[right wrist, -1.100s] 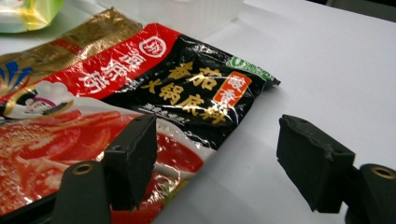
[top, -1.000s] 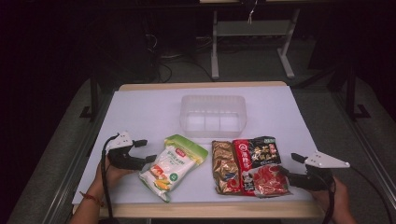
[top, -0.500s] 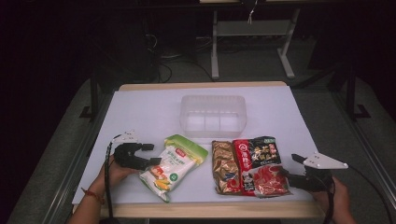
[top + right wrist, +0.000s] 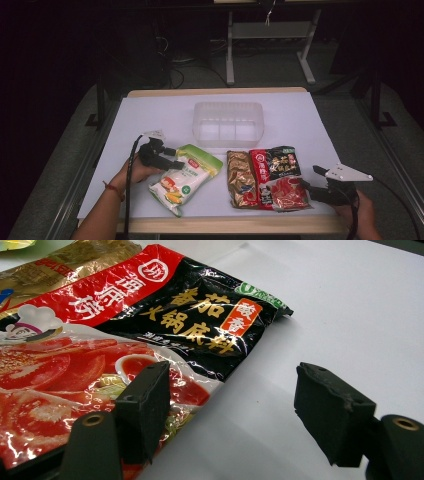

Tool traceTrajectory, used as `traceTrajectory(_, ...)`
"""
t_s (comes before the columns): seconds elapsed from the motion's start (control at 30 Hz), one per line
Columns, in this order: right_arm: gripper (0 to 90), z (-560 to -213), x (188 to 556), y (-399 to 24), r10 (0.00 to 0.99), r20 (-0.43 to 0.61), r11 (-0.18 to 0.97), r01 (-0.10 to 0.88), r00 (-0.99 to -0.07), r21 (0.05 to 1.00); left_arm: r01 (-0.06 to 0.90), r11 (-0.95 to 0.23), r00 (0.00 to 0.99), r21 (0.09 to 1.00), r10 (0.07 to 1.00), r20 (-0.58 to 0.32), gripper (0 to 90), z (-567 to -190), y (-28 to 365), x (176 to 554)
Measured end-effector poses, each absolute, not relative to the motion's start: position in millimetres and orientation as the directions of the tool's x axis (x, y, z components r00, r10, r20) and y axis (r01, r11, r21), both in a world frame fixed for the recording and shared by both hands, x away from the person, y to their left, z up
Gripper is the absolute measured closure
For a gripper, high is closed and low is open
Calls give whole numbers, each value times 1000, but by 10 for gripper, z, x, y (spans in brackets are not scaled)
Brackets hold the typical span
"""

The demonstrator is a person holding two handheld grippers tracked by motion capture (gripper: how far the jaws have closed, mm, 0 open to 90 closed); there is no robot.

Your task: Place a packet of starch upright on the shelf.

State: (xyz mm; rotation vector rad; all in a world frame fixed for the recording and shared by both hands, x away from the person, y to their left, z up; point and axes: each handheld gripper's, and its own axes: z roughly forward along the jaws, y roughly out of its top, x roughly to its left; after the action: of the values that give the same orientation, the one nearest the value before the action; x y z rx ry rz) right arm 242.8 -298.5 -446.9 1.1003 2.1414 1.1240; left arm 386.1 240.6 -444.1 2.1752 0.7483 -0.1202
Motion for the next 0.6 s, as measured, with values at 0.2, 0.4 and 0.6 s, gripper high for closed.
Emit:
traceTrajectory(0.2, 306, -4486, 2431, -2980, 824, -46, 347, 439, -565, 829, 517, -572, 854, 637, 402, -332, 147, -4443, 2193, 3977)
traceTrajectory(0.4, 306, -4487, 2425, -2997, 823, -47, 350, 439, -566, 828, 489, -591, 872, 642, 354, -338, 145, -4457, 2049, 3896)
traceTrajectory(0.6, 296, -4483, 2421, -3001, 824, -56, 357, 439, -564, 825, 507, -591, 862, 627, 363, -354, 342, -4441, 2069, 3842)
